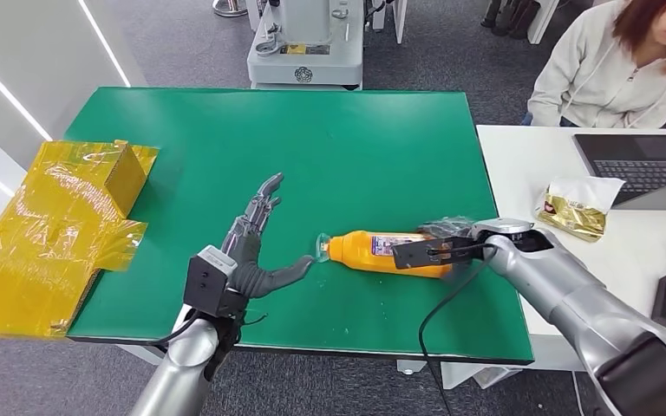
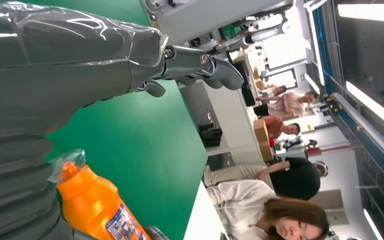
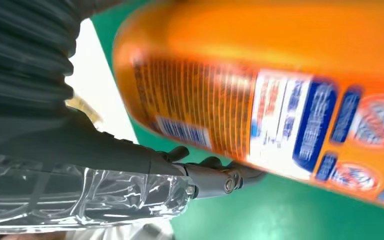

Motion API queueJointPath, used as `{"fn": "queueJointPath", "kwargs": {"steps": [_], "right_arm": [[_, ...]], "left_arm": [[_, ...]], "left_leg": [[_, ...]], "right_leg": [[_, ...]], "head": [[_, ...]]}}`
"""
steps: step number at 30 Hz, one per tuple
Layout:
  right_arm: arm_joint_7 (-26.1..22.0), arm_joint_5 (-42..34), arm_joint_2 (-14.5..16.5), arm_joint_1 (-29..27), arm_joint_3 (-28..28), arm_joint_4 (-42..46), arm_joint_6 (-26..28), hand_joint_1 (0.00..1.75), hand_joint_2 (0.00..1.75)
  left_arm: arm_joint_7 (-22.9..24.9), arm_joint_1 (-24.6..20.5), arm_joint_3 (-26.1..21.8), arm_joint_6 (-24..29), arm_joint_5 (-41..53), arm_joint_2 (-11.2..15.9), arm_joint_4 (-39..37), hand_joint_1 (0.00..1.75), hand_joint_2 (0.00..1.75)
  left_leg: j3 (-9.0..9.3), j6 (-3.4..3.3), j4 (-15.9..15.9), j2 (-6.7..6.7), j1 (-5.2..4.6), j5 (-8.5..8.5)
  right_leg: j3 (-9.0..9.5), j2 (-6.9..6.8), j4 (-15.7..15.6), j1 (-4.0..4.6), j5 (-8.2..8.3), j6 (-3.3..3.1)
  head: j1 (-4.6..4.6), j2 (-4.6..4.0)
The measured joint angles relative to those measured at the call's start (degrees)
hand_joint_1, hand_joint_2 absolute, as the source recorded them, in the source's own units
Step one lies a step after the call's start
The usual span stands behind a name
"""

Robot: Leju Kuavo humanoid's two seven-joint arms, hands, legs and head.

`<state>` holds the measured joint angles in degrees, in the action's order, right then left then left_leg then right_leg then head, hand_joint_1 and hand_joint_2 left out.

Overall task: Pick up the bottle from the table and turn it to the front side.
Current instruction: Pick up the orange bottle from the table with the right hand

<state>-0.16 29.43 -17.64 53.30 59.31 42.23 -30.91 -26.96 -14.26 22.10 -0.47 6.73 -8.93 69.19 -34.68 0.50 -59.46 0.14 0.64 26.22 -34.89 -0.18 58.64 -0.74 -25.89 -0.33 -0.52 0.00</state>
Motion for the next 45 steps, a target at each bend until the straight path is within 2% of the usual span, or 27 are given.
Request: {"fn": "queueJointPath", "kwargs": {"steps": [3, 7, 10, 12, 16, 19, 24, 29, 34, 38, 45], "right_arm": [[0.1, 0.0, -1.1, 0.5, 3.6, 1.4, 3.7, 1.75, 1.75], [-0.1, -0.8, -2.1, 0.3, 6.4, 2.2, 8.3, 1.5, 1.75], [-0.8, -1.7, -2.5, -0.2, 7.7, 2.0, 11.8, 1.46, 1.75], [-1.4, -2.4, -2.7, -0.8, 8.2, 1.5, 14.3, 1.51, 1.75], [-2.2, -3.2, -2.7, -2.2, 8.4, 0.3, 17.9, 1.74, 1.75], [-3.2, -4.4, -2.6, -3.6, 8.1, -0.3, 20.7, 1.75, 1.75], [-8.9, -12.4, -2.5, -9.6, 2.5, 1.8, 27.5, 1.75, 1.75], [-13.3, -19.3, -1.6, -17.7, -6.5, 8.1, 29.3, 1.75, 1.75], [-15.2, -20.5, 0.1, -25.2, -13.7, 15.5, 31.5, 1.75, 1.75], [-15.9, -19.5, 1.2, -30.2, -16.9, 19.8, 32.8, 1.75, 1.75], [-17.0, -18.7, 5.2, -33.7, -20.6, 21.5, 32.9, 1.75, 1.75]], "left_arm": [[-0.3, 0.2, 0.0, 0.6, -0.2, 0.3, -0.3, 0.0, 1.75], [-1.0, 0.6, 0.0, 1.0, -0.3, 0.7, -0.5, 0.0, 1.75], [-1.3, 0.9, 0.0, 1.1, -0.2, 0.9, -0.6, 0.0, 1.75], [-1.4, 1.0, 0.0, 1.1, 0.0, 1.0, -0.7, 0.0, 1.75], [-1.7, 1.0, 0.0, 1.1, 0.2, 1.2, -0.7, 0.0, 1.75], [-1.9, 1.0, 0.0, 1.0, 0.3, 1.2, -0.7, 0.0, 1.75], [-1.9, 2.1, -0.1, 1.8, 1.1, 1.4, -0.3, 0.0, 1.75], [-1.9, 3.5, -0.2, 2.2, 1.4, 1.7, 0.6, 0.0, 1.75], [-1.8, 4.9, -0.3, 2.7, 2.3, 1.9, 2.6, 0.0, 1.75], [-1.1, 5.6, -0.5, 2.7, 2.8, 2.3, 3.8, 0.0, 1.75], [0.1, 5.6, -1.6, 0.4, 1.1, 3.4, 3.9, 0.0, 1.75]], "left_leg": [[0.0, 0.0, 0.0, -0.01, 0.0, 0.0], [-0.01, 0.0, 0.0, -0.02, 0.0, 0.0], [0.01, 0.0, 0.0, 0.01, 0.0, 0.0], [0.03, 0.0, 0.0, 0.01, 0.0, 0.0], [0.24, -0.02, 0.0, 0.04, 0.01, 0.02], [0.51, -0.04, 0.0, 0.03, 0.02, 0.05], [0.68, -0.05, 0.1, 0.04, 0.02, 0.09], [0.57, -0.05, 0.1, 0.0, 0.02, 0.07], [0.39, -0.05, 0.1, -0.14, 0.03, 0.05], [0.26, -0.03, 0.1, -0.14, 0.02, 0.09], [0.22, -0.04, 0.1, -0.1, 0.02, 0.09]], "right_leg": [[0.0, 0.0, 0.0, 0.01, 0.0, 0.0], [0.0, -0.02, 0.0, 0.01, -0.01, 0.0], [0.01, 0.01, 0.0, 0.01, -0.01, 0.0], [0.03, 0.01, 0.0, 0.01, 0.0, 0.0], [0.23, 0.02, -0.1, 0.02, -0.01, 0.0], [0.52, 0.02, -0.1, 0.03, -0.05, 0.02], [0.73, 0.01, -0.1, 0.04, -0.07, 0.03], [0.63, -0.03, 0.0, 0.03, -0.06, 0.01], [0.48, -0.18, 0.0, 0.05, -0.11, 0.01], [0.37, -0.18, 0.0, 0.04, -0.16, 0.04], [0.3, -0.16, 0.0, 0.04, -0.16, 0.04]], "head": [[0.0, 0.0], [0.0, 0.0], [-0.01, 0.0], [-0.01, 0.0], [0.0, 0.0], [0.0, 0.0], [-0.02, 0.0], [0.01, 0.0], [-0.01, 0.0], [0.0, 0.0], [0.0, 0.0]]}}
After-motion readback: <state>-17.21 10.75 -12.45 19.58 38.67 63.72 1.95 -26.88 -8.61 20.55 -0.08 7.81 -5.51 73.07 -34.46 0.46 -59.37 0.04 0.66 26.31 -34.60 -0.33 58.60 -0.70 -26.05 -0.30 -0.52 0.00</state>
